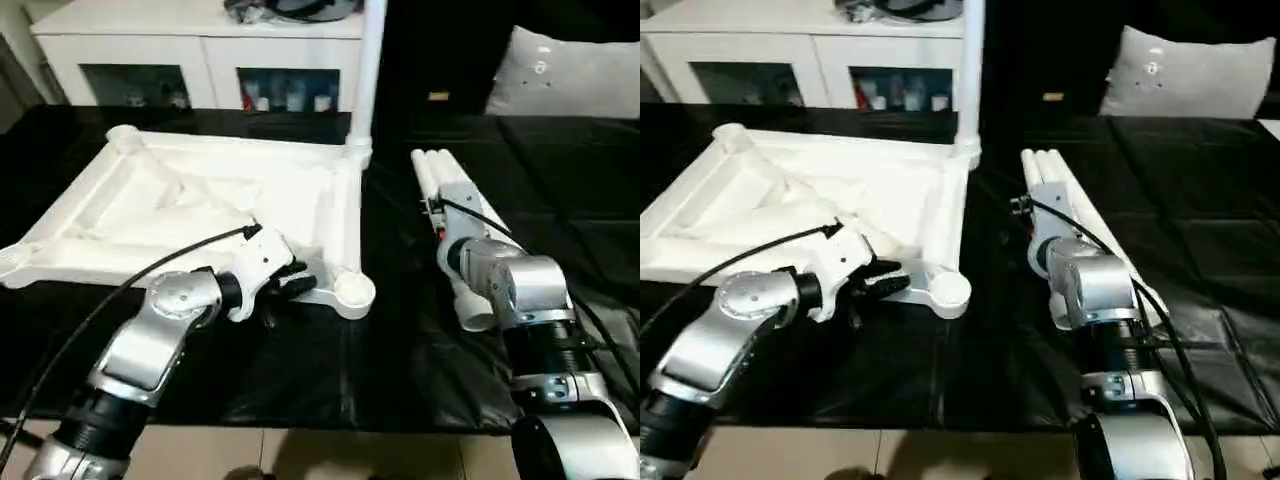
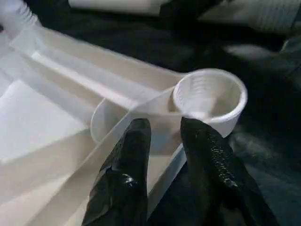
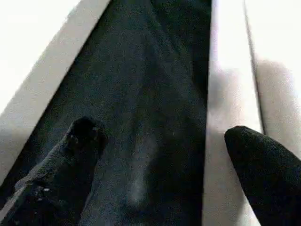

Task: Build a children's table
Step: Rotate table base, then pick table leg

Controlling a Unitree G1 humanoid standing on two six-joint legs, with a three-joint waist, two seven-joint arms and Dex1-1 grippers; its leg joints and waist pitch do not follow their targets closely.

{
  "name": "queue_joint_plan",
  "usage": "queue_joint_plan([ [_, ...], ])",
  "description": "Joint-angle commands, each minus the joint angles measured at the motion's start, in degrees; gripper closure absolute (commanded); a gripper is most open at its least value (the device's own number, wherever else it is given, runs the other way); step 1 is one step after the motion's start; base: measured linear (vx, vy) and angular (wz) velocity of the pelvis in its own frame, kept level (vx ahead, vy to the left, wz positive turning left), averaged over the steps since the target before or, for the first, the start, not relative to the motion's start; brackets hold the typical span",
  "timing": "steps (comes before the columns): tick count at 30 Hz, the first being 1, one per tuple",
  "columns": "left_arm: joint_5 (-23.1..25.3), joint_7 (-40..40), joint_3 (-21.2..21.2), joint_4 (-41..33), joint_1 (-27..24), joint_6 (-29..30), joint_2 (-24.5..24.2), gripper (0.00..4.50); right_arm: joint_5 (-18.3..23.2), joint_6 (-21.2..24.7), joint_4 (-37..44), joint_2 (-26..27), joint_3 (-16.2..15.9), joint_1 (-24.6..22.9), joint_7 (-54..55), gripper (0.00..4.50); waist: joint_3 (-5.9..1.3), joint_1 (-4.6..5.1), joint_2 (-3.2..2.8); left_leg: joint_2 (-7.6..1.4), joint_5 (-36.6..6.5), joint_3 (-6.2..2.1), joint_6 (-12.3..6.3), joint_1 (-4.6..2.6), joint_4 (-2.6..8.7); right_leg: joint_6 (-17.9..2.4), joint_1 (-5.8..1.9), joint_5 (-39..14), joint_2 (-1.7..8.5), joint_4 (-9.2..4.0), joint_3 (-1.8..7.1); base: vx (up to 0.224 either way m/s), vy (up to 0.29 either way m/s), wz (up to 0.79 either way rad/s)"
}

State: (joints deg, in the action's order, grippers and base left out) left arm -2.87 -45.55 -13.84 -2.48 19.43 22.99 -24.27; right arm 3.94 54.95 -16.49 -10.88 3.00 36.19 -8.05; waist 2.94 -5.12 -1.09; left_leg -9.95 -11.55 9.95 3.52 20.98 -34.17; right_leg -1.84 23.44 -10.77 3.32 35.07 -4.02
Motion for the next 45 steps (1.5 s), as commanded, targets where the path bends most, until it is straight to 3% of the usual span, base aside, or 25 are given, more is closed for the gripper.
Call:
queue_joint_plan([
  [1,-0.73,-0.71,0.44,-1.48,-0.14,1.04,-0.31,2.85,-0.57,3.46,2.27,-0.17,0.90,-0.20,1.16,0.00,-3.51,0.16,0.33,-2.87,-5.32,-0.88,0.82,-0.67,4.10,-8.68,-3.29,-9.63,4.69,-3.75,3.46,0.000,0.000,0.00],
  [13,-1.26,-1.70,-0.77,-2.97,-0.29,2.62,-1.08,1.88,-0.74,13.61,11.39,-0.69,1.05,-2.49,3.14,0.00,-3.57,0.14,0.33,-2.62,-4.27,-0.90,1.60,-0.55,3.96,-6.90,-3.44,-8.77,4.63,-3.73,3.58,0.000,0.000,0.00],
  [14,-1.29,-1.77,-0.94,-2.94,-0.24,2.68,-1.09,1.77,-0.63,14.10,11.60,-0.66,1.07,-2.84,3.24,0.00,-3.54,0.24,-0.09,-2.60,-4.73,-0.90,1.82,-0.65,3.97,-6.90,-3.29,-9.14,4.52,-3.88,3.52,0.000,0.000,0.00],
  [15,-1.28,-1.83,-1.21,-2.84,-0.11,2.65,-1.10,1.56,-0.62,14.40,11.48,-0.64,1.12,-3.32,3.47,0.00,-3.56,0.28,0.01,-2.56,-4.89,-0.89,1.92,-0.65,3.94,-6.90,-3.33,-9.13,4.51,-3.87,3.54,0.000,0.000,0.00],
  [18,-1.26,-2.01,-1.56,-3.01,-0.17,2.76,-1.22,1.49,-0.40,15.18,11.44,-0.46,1.39,-4.02,3.62,0.00,-3.59,0.31,0.05,-2.58,-5.33,-0.93,2.33,-0.69,3.97,-7.10,-3.37,-9.29,4.51,-3.84,3.52,0.000,0.000,0.00],
  [20,-1.18,-2.03,-1.83,-3.30,-0.38,2.77,-1.29,1.14,-0.06,15.86,11.22,-0.24,1.71,-4.85,3.50,0.00,-3.56,0.30,0.14,-2.59,-5.51,-0.97,2.33,-0.66,3.99,-6.98,-3.43,-9.84,4.55,-3.86,3.54,0.000,0.000,0.00],
  [24,-1.15,-2.19,-1.94,-3.66,-0.63,2.91,-1.22,0.97,0.56,16.57,11.25,0.31,2.53,-5.68,3.05,0.00,-3.58,0.39,0.13,-2.57,-5.27,-0.99,2.19,-0.57,3.97,-7.00,-3.49,-9.80,4.54,-3.82,3.53,0.000,0.000,0.00],
  [25,-1.21,-2.32,-1.99,-3.75,-0.72,3.02,-1.25,0.70,0.88,16.82,11.32,0.56,2.82,-5.86,2.86,0.00,-3.57,0.35,0.05,-2.61,-5.43,-1.01,2.20,-0.65,3.99,-6.98,-3.42,-10.11,4.56,-3.86,3.51,0.000,0.000,0.00],
  [28,-1.31,-2.57,-2.22,-3.89,-0.84,3.18,-1.34,0.44,2.17,17.39,11.22,1.46,3.60,-6.37,2.13,0.00,-3.50,0.39,0.07,-2.56,-6.16,-0.97,2.28,-0.75,3.99,-6.96,-3.36,-10.72,4.52,-4.00,3.54,0.000,0.000,0.00],
  [32,-1.67,-2.57,-2.34,-4.16,-0.82,3.78,-1.22,0.09,3.23,17.82,11.18,2.19,3.34,-7.26,1.14,0.52,-3.20,0.44,0.09,-2.62,-8.64,-1.06,2.65,-1.04,4.25,-6.16,-3.23,-15.14,4.62,-4.47,3.51,0.000,0.000,0.00],
  [38,-2.87,-3.28,-2.39,-4.84,-1.12,5.63,-1.10,0.00,3.24,18.15,11.40,2.33,3.31,-7.39,0.77,1.01,-3.12,0.51,0.15,-2.62,-9.67,-1.11,3.11,-1.25,4.37,-5.79,-3.16,-17.06,4.66,-4.65,3.56,0.000,0.000,0.00],
  [45,-3.09,-3.59,-2.96,-5.07,-1.28,6.83,-1.43,0.00,3.51,18.22,11.17,1.99,2.89,-7.30,0.41,1.58,-3.28,0.53,0.22,-2.55,-8.50,-1.10,2.94,-1.13,4.29,-5.64,-3.27,-15.73,4.58,-4.51,3.57,0.000,0.000,0.00],
])
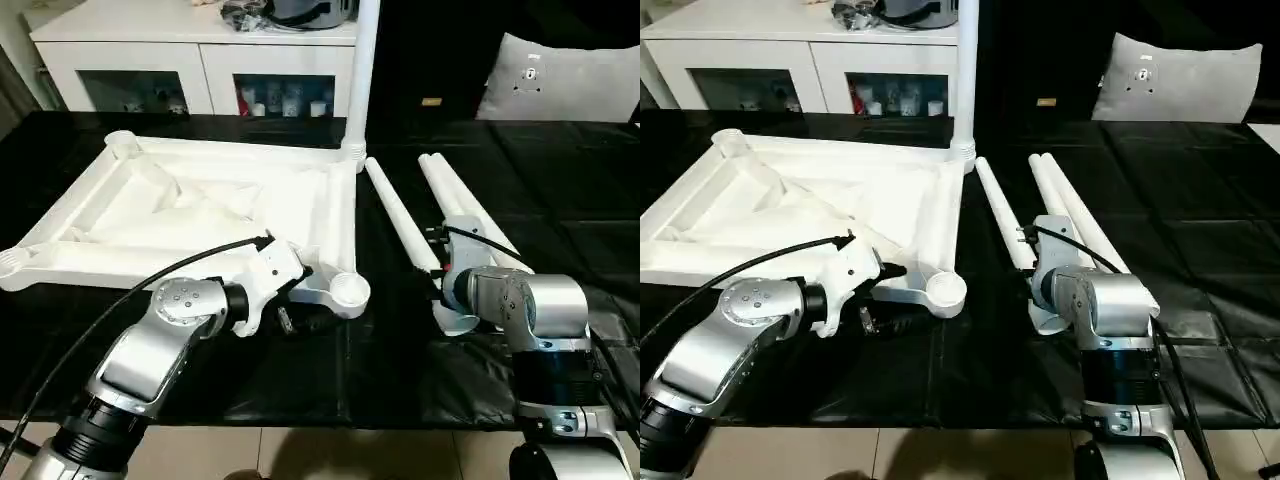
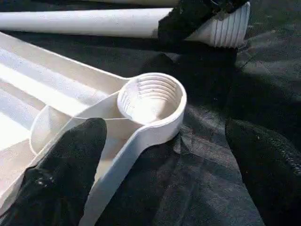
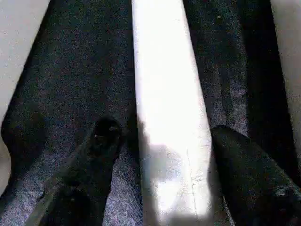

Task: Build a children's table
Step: Pick table leg

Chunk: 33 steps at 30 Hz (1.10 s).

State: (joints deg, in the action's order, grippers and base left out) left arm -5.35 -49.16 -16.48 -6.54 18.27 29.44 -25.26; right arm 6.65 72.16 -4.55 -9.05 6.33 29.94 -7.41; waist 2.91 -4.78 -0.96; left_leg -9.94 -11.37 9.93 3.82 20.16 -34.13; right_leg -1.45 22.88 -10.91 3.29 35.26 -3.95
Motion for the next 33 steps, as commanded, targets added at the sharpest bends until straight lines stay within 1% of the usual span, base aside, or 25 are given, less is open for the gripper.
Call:
queue_joint_plan([
  [1,-0.72,0.10,-0.36,-1.03,-0.08,0.45,-0.49,0.00,0.89,1.05,-0.77,0.15,-0.52,-1.07,-0.22,1.65,-3.25,0.21,0.07,-2.54,-8.61,-1.05,2.62,-0.32,4.22,-6.08,-2.70,-15.43,4.60,-4.69,3.51,0.000,0.000,0.00],
  [2,-0.72,0.10,-0.36,-1.03,-0.08,0.45,-0.49,0.00,0.89,1.05,-0.77,0.15,-0.52,-1.07,-0.22,1.65,-3.28,0.20,0.08,-2.54,-8.36,-1.04,2.54,-0.34,4.20,-6.20,-2.71,-15.04,4.57,-4.64,3.51,0.000,0.000,0.00],
  [4,-0.71,0.13,-0.35,-1.06,-0.06,0.59,-0.48,0.00,0.85,0.50,-0.81,0.30,-0.31,-1.27,-0.06,1.91,-3.28,0.22,0.08,-2.53,-8.12,-1.03,2.48,-0.25,4.18,-6.41,-2.77,-14.59,4.61,-4.61,3.52,0.000,0.000,0.00],
  [5,-0.68,0.14,-0.33,-1.24,-0.04,1.02,-0.47,0.00,1.19,-1.94,-0.51,1.30,1.23,-1.96,0.30,2.05,-3.23,0.25,0.18,-2.54,-8.53,-1.00,2.46,-0.30,4.21,-6.32,-2.71,-15.30,4.60,-4.71,3.50,0.000,0.000,0.00],
  [7,-0.68,0.14,-0.33,-1.31,-0.04,1.17,-0.46,0.00,1.51,-3.39,-0.26,1.93,2.23,-2.35,0.47,2.05,-3.22,0.22,0.11,-2.58,-9.16,-0.98,2.45,-0.37,4.24,-6.02,-2.61,-16.40,4.74,-4.87,3.55,0.000,0.000,0.00],
  [8,-0.62,0.11,-0.37,-1.26,-0.06,1.34,-0.43,0.00,2.12,-4.28,-0.57,2.43,3.91,-2.35,0.45,2.32,-3.21,0.28,0.21,-2.58,-9.27,-1.04,2.45,-0.33,4.30,-5.88,-2.67,-16.71,4.66,-4.87,3.49,0.000,0.000,0.00],
  [9,-0.61,0.08,-0.39,-1.24,-0.07,1.40,-0.44,0.00,2.51,-4.32,-0.78,2.68,4.63,-2.20,0.36,2.32,-3.24,0.37,0.16,-2.55,-9.38,-1.08,2.41,-0.37,4.30,-5.94,-2.64,-16.87,4.66,-4.86,3.47,0.000,0.000,0.00],
  [10,-0.60,0.08,-0.42,-1.22,-0.06,1.45,-0.44,0.00,2.54,-4.84,-0.79,2.83,4.96,-2.21,0.52,2.45,-3.25,0.41,0.15,-2.56,-9.35,-1.08,2.34,-0.37,4.31,-5.97,-2.65,-16.73,4.63,-4.84,3.48,0.000,0.000,0.00],
  [13,-0.59,0.08,-0.53,-1.20,-0.04,1.48,-0.50,0.00,2.92,-5.55,-0.50,3.27,5.94,-2.18,0.74,2.64,-3.28,0.44,0.10,-2.54,-8.84,-1.05,2.22,-0.34,4.27,-6.15,-2.65,-15.99,4.60,-4.79,3.47,0.000,0.000,0.00],
  [15,-0.55,0.11,-0.54,-1.21,-0.06,1.43,-0.50,0.00,3.44,-6.74,-0.06,4.08,7.37,-2.22,1.27,2.68,-3.34,0.52,0.10,-2.56,-8.36,-1.03,2.16,-0.29,4.25,-6.44,-2.67,-14.84,4.61,-4.65,3.50,0.000,0.000,0.00],
  [16,-0.54,0.15,-0.54,-1.23,-0.08,1.41,-0.46,0.00,2.79,-8.02,0.72,3.80,6.92,-2.52,1.70,2.68,-3.36,0.50,0.12,-2.57,-8.17,-1.05,2.21,-0.25,4.24,-6.52,-2.69,-14.53,4.64,-4.60,3.48,0.000,0.000,0.00],
  [17,-0.51,0.24,-0.49,-1.25,-0.09,1.36,-0.44,0.00,2.20,-9.75,2.72,2.46,4.95,-3.22,0.55,2.69,-3.35,0.53,0.30,-2.58,-7.98,-0.99,2.17,-0.25,4.25,-6.60,-2.71,-14.07,4.58,-4.60,3.46,0.000,0.000,0.00],
  [19,-0.50,0.27,-0.45,-1.25,-0.11,1.31,-0.45,0.00,2.24,-10.21,3.83,2.14,4.60,-3.43,0.13,2.70,-3.37,0.45,0.17,-2.61,-7.65,-0.96,2.03,-0.25,4.20,-6.49,-2.76,-13.21,4.58,-4.52,3.49,0.000,0.000,0.00],
  [21,-0.44,0.30,-0.41,-1.23,-0.07,1.20,-0.46,0.00,2.63,-8.49,5.35,2.21,6.40,-2.48,1.22,2.70,-3.36,0.49,0.17,-2.48,-7.22,-0.93,1.72,-0.14,4.15,-6.74,-2.78,-12.91,4.50,-4.48,3.49,0.000,0.000,0.00],
  [22,-0.35,0.41,-0.30,-1.11,0.05,0.87,-0.42,0.00,3.09,-8.29,6.42,1.90,8.01,-1.35,1.87,2.70,-3.34,0.48,0.18,-2.47,-7.35,-0.95,1.71,-0.15,4.16,-6.71,-2.79,-13.28,4.51,-4.49,3.48,0.000,0.000,0.00],
  [23,-0.31,0.48,-0.25,-1.05,0.11,0.71,-0.38,0.00,3.31,-8.51,6.82,1.72,8.59,-0.90,1.94,2.70,-3.34,0.46,0.13,-2.46,-7.60,-0.93,1.71,-0.17,4.15,-6.50,-2.78,-14.02,4.53,-4.58,3.51,0.000,0.000,0.00],
  [24,-0.21,0.78,-0.05,-0.85,0.30,0.29,-0.21,0.00,3.99,-9.63,7.79,1.28,9.97,0.34,1.79,2.70,-3.34,0.45,0.14,-2.48,-7.63,-0.95,1.74,-0.20,4.17,-6.41,-2.77,-14.25,4.52,-4.57,3.50,0.000,0.000,0.00],
  [25,-0.21,0.89,0.03,-0.77,0.37,0.14,-0.12,0.00,3.99,-10.17,8.17,0.74,9.65,0.51,1.27,2.70,-3.32,0.45,-0.03,-2.46,-7.94,-0.96,1.87,-0.29,4.15,-6.31,-2.68,-14.47,4.42,-4.59,3.44,0.000,0.000,0.00],
  [26,-0.20,1.16,0.27,-0.54,0.56,-0.27,0.11,0.00,3.92,-11.84,9.14,-0.83,8.48,0.82,-0.26,2.70,-3.33,0.40,-0.01,-2.47,-7.88,-0.97,1.86,-0.27,4.15,-6.24,-2.76,-14.32,4.42,-4.60,3.43,0.000,0.000,0.00],
  [27,-0.20,1.17,0.28,-0.53,0.57,-0.29,0.12,0.00,3.92,-11.90,9.17,-0.88,8.43,0.82,-0.31,2.70,-3.29,0.36,0.03,-2.51,-7.78,-0.95,1.80,-0.23,4.11,-6.00,-2.79,-13.98,4.43,-4.62,3.45,0.000,0.000,0.00],
  [28,-0.32,1.70,0.70,-0.25,0.91,-0.83,0.69,0.00,4.13,-15.74,9.52,-1.31,8.33,0.97,-1.09,2.70,-3.37,0.31,-0.01,-2.51,-7.79,-0.92,1.74,-0.22,4.06,-6.05,-2.77,-13.83,4.53,-4.59,3.45,0.000,0.000,0.00],
  [29,-0.60,3.54,1.90,0.94,2.08,-2.05,2.45,0.00,4.39,-24.34,8.76,-1.01,8.83,1.38,-1.93,2.70,-3.39,0.34,0.53,-2.49,-7.48,-0.80,1.24,-0.04,3.97,-6.27,-2.84,-13.41,4.63,-4.66,3.47,0.000,0.000,0.00],
  [30,-0.67,4.21,2.32,1.44,2.50,-2.42,3.06,0.00,4.60,-26.63,8.40,-0.63,9.23,1.57,-2.07,2.70,-3.43,0.25,0.38,-2.47,-7.37,-0.82,1.13,-0.06,3.93,-6.40,-2.80,-13.45,4.71,-4.59,3.46,0.000,0.000,0.00],
  [31,-0.74,4.95,2.79,1.98,2.96,-2.82,3.72,0.00,4.83,-29.14,8.00,-0.22,9.67,1.78,-2.21,2.70,-3.46,0.31,0.45,-2.42,-7.22,-0.73,0.71,-0.02,3.83,-6.75,-2.83,-13.39,4.72,-4.67,3.44,0.000,0.000,0.00],
  [33,-2.22,8.51,5.51,4.36,5.18,-3.83,7.41,0.00,5.03,-35.26,7.03,1.68,11.16,2.47,-1.43,2.70,-3.54,0.38,0.29,-2.39,-6.53,-0.82,0.41,0.13,3.81,-7.37,-3.00,-12.49,4.67,-4.47,3.39,0.000,0.000,0.00],
])
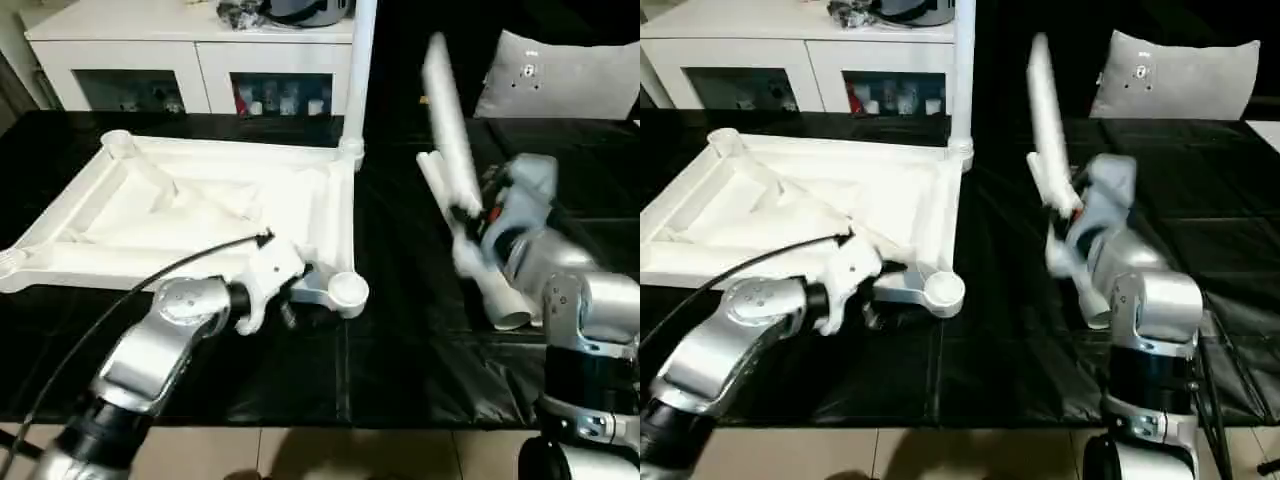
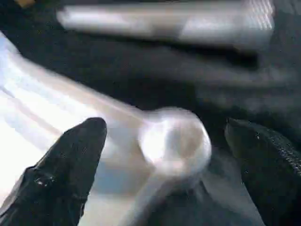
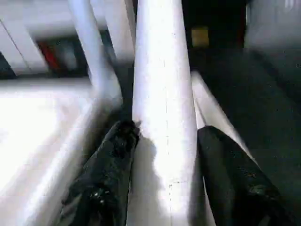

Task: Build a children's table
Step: Pick table leg

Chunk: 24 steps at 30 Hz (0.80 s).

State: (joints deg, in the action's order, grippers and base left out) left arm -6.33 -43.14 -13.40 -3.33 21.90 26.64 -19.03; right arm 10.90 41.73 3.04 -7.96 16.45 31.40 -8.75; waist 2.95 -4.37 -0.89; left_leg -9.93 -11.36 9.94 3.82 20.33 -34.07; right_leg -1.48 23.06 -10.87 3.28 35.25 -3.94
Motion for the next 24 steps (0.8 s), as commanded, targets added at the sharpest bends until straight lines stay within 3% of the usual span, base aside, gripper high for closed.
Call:
queue_joint_plan([
  [1,-1.99,3.44,3.36,1.67,2.21,-1.10,2.35,0.00,1.77,-4.29,-0.58,1.28,1.79,1.28,-0.41,2.70,-3.53,0.05,0.30,-2.36,-6.56,-0.75,0.28,-0.05,3.70,-7.46,-3.08,-12.37,4.56,-4.58,3.36,0.000,0.000,0.00],
  [4,-4.88,8.12,7.66,3.82,5.55,-1.34,6.91,0.00,9.40,-2.30,-0.04,3.87,4.42,1.52,-6.99,2.70,-3.71,-0.06,0.13,-2.26,-6.81,-0.76,-1.23,0.01,3.50,-8.59,-3.41,-10.50,4.51,-4.41,3.28,0.000,0.000,0.00],
  [5,-6.81,10.66,10.40,4.95,7.91,-0.92,9.36,0.00,13.23,-4.01,0.15,5.28,5.19,0.87,-11.26,2.70,-3.93,-0.34,-0.17,-2.36,-6.00,-0.93,-1.87,0.14,3.38,-8.98,-3.57,-9.09,4.63,-4.22,3.17,0.000,0.000,0.00],
  [7,-8.78,12.25,12.54,5.74,9.70,-0.06,11.16,0.00,16.25,-4.98,0.12,6.56,6.09,0.54,-13.43,2.70,-3.96,-0.31,-0.06,-2.37,-5.12,-0.90,-2.81,0.35,3.31,-9.55,-3.62,-7.28,4.53,-4.26,3.05,0.000,0.000,0.00],
  [8,-11.72,13.60,15.14,6.45,11.65,1.47,13.31,0.00,19.75,-5.80,-0.20,7.74,6.97,0.14,-15.67,2.70,-4.04,-0.43,-0.48,-2.45,-4.37,-1.02,-2.94,0.35,3.26,-10.09,-3.57,-5.96,4.54,-4.07,3.01,0.000,0.000,0.00],
  [10,-18.43,15.40,19.58,7.56,15.00,4.55,17.07,0.00,23.05,-6.07,-0.76,8.17,7.03,-1.02,-18.64,2.70,-4.16,-0.93,-0.24,-2.45,-3.78,-0.90,-3.54,0.36,3.05,-11.78,-3.70,-4.87,4.65,-3.95,2.88,0.000,0.000,0.00],
  [12,-21.82,16.49,21.79,8.74,16.75,5.99,18.81,0.00,23.37,-6.26,-1.15,7.97,6.52,-1.58,-19.65,2.70,-4.15,-1.17,0.20,-2.48,-2.93,-0.88,-3.84,0.47,3.04,-12.28,-3.71,-4.41,4.68,-3.92,2.84,0.000,0.000,0.00],
  [14,-26.35,18.39,24.91,11.46,20.01,7.96,21.51,0.00,24.12,-5.43,-1.01,7.55,5.48,-2.90,-22.75,2.70,-4.08,-1.44,0.20,-2.38,-2.98,-0.74,-4.23,0.41,2.83,-12.18,-3.56,-5.70,4.65,-4.11,2.76,0.000,0.000,0.00],
  [16,-28.61,18.49,25.97,12.38,21.40,9.19,22.82,0.00,25.54,-4.44,-0.21,7.39,4.80,-3.75,-25.09,2.70,-4.01,-1.68,0.45,-2.45,-2.80,-0.88,-4.77,0.63,2.92,-11.17,-3.70,-7.56,4.80,-4.27,2.69,0.000,0.000,0.00],
  [24,-31.63,19.66,26.09,11.62,22.19,13.56,24.45,0.00,28.49,-3.05,1.04,6.23,0.94,-6.56,-29.18,2.70,-3.88,-1.98,0.53,-2.57,-2.75,-1.00,-4.75,0.75,3.05,-9.04,-3.65,-10.32,4.95,-4.72,2.66,0.000,0.000,0.00],
])
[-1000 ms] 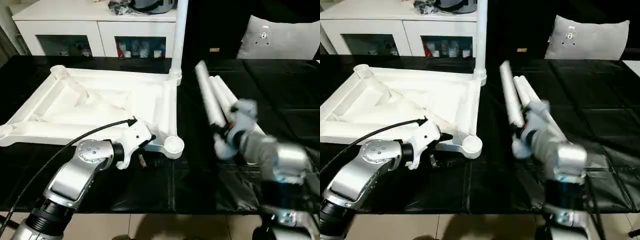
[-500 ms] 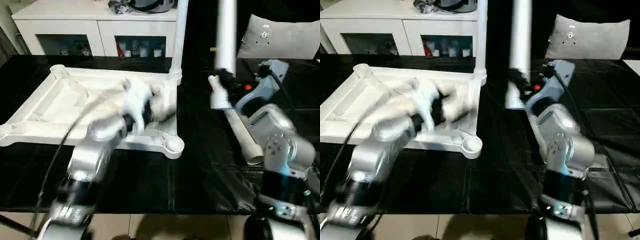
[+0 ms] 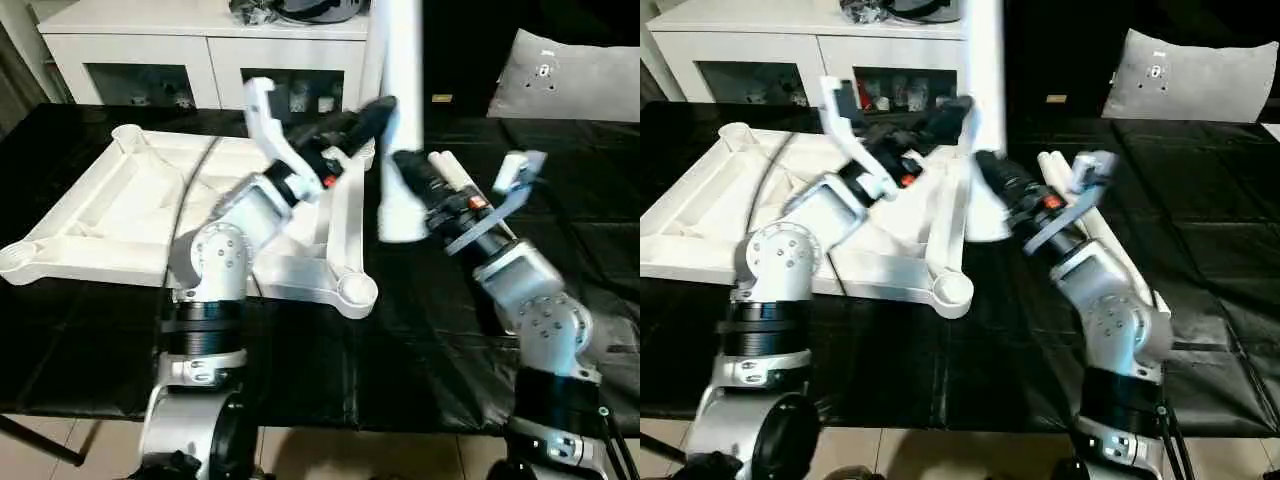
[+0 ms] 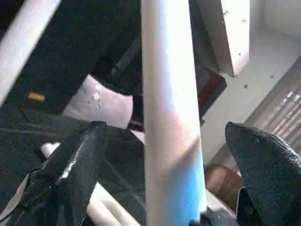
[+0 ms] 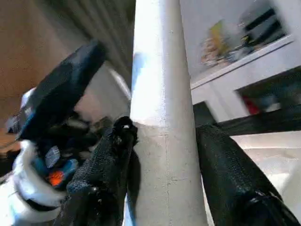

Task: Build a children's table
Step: Pick table leg

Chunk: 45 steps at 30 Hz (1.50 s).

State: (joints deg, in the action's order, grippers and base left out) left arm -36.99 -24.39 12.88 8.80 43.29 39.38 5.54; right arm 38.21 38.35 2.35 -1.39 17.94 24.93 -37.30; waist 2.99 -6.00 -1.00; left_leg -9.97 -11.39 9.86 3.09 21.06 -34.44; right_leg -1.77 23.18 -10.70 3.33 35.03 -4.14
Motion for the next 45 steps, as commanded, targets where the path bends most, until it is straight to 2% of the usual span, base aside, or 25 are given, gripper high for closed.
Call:
queue_joint_plan([
  [1,-1.34,1.14,-0.06,-0.37,0.92,1.07,-0.25,0.00,1.33,0.55,1.70,-0.33,-0.69,-0.24,-0.79,2.70,-3.96,-0.36,0.69,-2.51,-2.74,-0.92,-3.91,-0.01,3.40,-8.64,-3.77,-10.63,4.88,-4.51,2.84,0.000,0.000,0.00],
  [4,-1.45,1.51,-0.17,0.14,1.06,1.28,-0.47,0.00,1.31,1.10,2.13,-0.77,-1.73,-0.99,-1.65,2.70,-3.95,-0.46,0.60,-2.57,-2.79,-0.97,-3.61,-0.08,3.45,-8.17,-3.64,-11.05,4.80,-4.55,2.85,0.000,0.000,0.00],
  [6,-1.43,1.48,-0.29,0.20,1.02,1.30,-0.43,0.00,-0.89,-1.32,2.00,-0.78,-2.52,-1.23,-1.19,2.70,-3.96,-0.64,0.59,-2.66,-2.68,-0.98,-3.32,-0.12,3.48,-7.82,-3.56,-10.71,4.87,-4.51,2.91,0.000,0.000,0.00],
  [7,-1.37,1.46,-0.38,0.22,1.06,1.29,-0.35,0.00,-0.97,-1.70,1.70,-0.93,-2.77,-1.25,-1.21,2.70,-3.93,-0.58,0.79,-2.63,-2.75,-0.94,-3.27,-0.10,3.49,-7.76,-3.55,-10.81,4.84,-4.56,2.89,0.000,0.000,0.00],
  [9,-1.30,1.25,-0.59,-0.01,0.98,1.24,-0.17,0.00,-0.69,-2.51,0.95,-1.19,-3.14,-1.24,-1.07,2.70,-3.94,-0.68,0.73,-2.61,-2.69,-0.96,-3.23,-0.09,3.50,-7.68,-3.63,-10.90,4.91,-4.52,2.90,0.000,0.000,0.00],
  [11,-2.16,0.55,-0.72,-0.87,0.54,0.62,0.18,0.34,-0.80,-3.31,0.27,-1.29,-3.55,-1.12,-1.24,2.70,-3.94,-0.73,0.86,-2.63,-2.85,-0.94,-3.22,-0.10,3.51,-7.75,-3.63,-11.14,5.02,-4.53,2.91,0.000,0.000,0.00],
  [14,-2.30,0.43,-0.92,-1.15,0.30,-0.02,0.12,0.43,-0.27,-3.25,0.32,-1.13,-3.35,-1.03,-1.21,2.70,-3.84,-0.62,1.02,-2.60,-2.95,-0.95,-3.28,-0.03,3.57,-7.60,-3.64,-11.16,4.89,-4.58,2.90,0.000,0.000,0.00],
  [16,-2.31,0.25,-1.01,-1.31,0.11,-0.50,0.07,0.79,1.00,-3.05,0.69,-1.17,-3.34,-1.07,-1.85,2.70,-3.87,-0.64,0.98,-2.60,-2.75,-0.94,-3.40,-0.03,3.53,-7.54,-3.63,-10.95,4.94,-4.55,2.95,0.000,0.000,0.00],
  [18,-2.82,-0.27,-0.78,-1.37,-0.01,-0.68,0.20,0.83,1.08,-2.94,1.08,-1.96,-4.57,-1.51,-2.84,2.70,-3.84,-0.67,1.02,-2.61,-2.56,-0.95,-3.67,0.01,3.52,-7.58,-3.71,-10.57,4.94,-4.51,2.93,0.000,0.000,0.00],
  [20,-2.96,-0.24,-0.72,-1.40,-0.04,-0.68,0.31,1.08,1.07,-3.20,1.15,-1.95,-4.78,-1.67,-2.83,2.70,-3.85,-0.68,0.82,-2.61,-2.57,-0.95,-3.59,0.02,3.49,-7.62,-3.68,-10.63,4.98,-4.51,2.95,0.000,0.000,0.00],
  [21,-3.22,-0.30,-0.78,-1.37,-0.07,-0.55,0.36,1.22,1.79,-3.61,1.64,-1.50,-4.97,-1.88,-2.90,2.70,-3.80,-0.65,0.94,-2.60,-2.88,-0.92,-3.55,0.03,3.52,-7.64,-3.66,-11.03,4.97,-4.63,2.93,0.000,0.000,0.00],
  [23,-3.35,-0.30,-0.96,-1.29,-0.15,-0.45,0.44,1.32,2.45,-3.12,2.52,-1.28,-5.64,-2.31,-3.03,2.70,-3.83,-0.65,0.85,-2.66,-3.05,-0.97,-3.49,-0.03,3.55,-7.65,-3.65,-11.32,4.98,-4.64,2.92,0.000,0.000,0.00],
  [25,-3.76,-0.56,-1.01,-1.42,-0.24,-0.31,0.69,1.53,1.02,-3.46,2.28,-1.32,-6.29,-2.40,-1.70,2.70,-3.85,-0.61,1.01,-2.68,-2.84,-1.00,-3.48,-0.01,3.57,-7.71,-3.67,-10.82,4.94,-4.54,2.91,0.000,0.000,0.00],
  [30,-4.45,-1.24,-1.27,-2.24,-0.63,-0.44,0.83,1.98,1.28,-2.79,1.32,-2.08,-6.78,-2.17,-1.98,2.70,-3.75,-0.56,1.09,-2.65,-3.33,-0.92,-3.23,-0.05,3.59,-7.40,-3.59,-11.98,4.94,-4.69,2.96,0.000,0.000,0.00],
  [32,-4.65,-1.27,-1.23,-2.26,-0.67,-0.60,0.72,2.18,1.33,-2.58,0.98,-2.61,-7.09,-2.08,-2.07,2.70,-3.75,-0.57,1.41,-2.66,-3.00,-0.91,-3.30,-0.01,3.59,-7.28,-3.64,-11.86,4.96,-4.62,2.98,0.000,0.000,0.00],
  [33,-4.67,-1.27,-1.22,-2.28,-0.68,-0.60,0.72,2.22,1.34,-2.56,0.97,-2.69,-7.16,-2.09,-2.10,2.70,-3.73,-0.58,1.23,-2.67,-3.02,-0.91,-3.27,-0.01,3.59,-7.21,-3.59,-11.98,4.94,-4.63,2.99,0.000,0.000,0.00],
  [35,-4.74,-1.27,-1.23,-2.37,-0.74,-0.67,0.69,2.51,1.19,-2.65,0.85,-3.00,-7.60,-2.12,-2.25,2.70,-3.77,-0.59,1.33,-2.69,-2.67,-0.91,-3.29,-0.06,3.57,-7.21,-3.60,-11.51,4.95,-4.56,2.98,0.000,0.000,0.00],
  [40,-4.75,-1.20,-1.23,-2.43,-1.11,-0.96,0.71,2.61,-0.05,-2.82,0.62,-3.56,-8.85,-2.24,-2.20,2.70,-3.75,-0.51,1.43,-2.63,-2.35,-0.88,-3.42,0.02,3.51,-7.47,-3.67,-10.46,4.95,-4.48,3.01,0.000,0.000,0.00],
  [45,-4.66,-1.04,-1.27,-2.13,-1.11,-1.39,0.46,2.64,0.19,-2.71,0.68,-3.85,-9.18,-2.49,-1.60,2.70,-3.67,-0.48,1.26,-2.68,-3.18,-0.91,-3.11,-0.06,3.59,-7.25,-3.60,-11.74,4.94,-4.66,3.00,0.000,0.000,0.00],
])
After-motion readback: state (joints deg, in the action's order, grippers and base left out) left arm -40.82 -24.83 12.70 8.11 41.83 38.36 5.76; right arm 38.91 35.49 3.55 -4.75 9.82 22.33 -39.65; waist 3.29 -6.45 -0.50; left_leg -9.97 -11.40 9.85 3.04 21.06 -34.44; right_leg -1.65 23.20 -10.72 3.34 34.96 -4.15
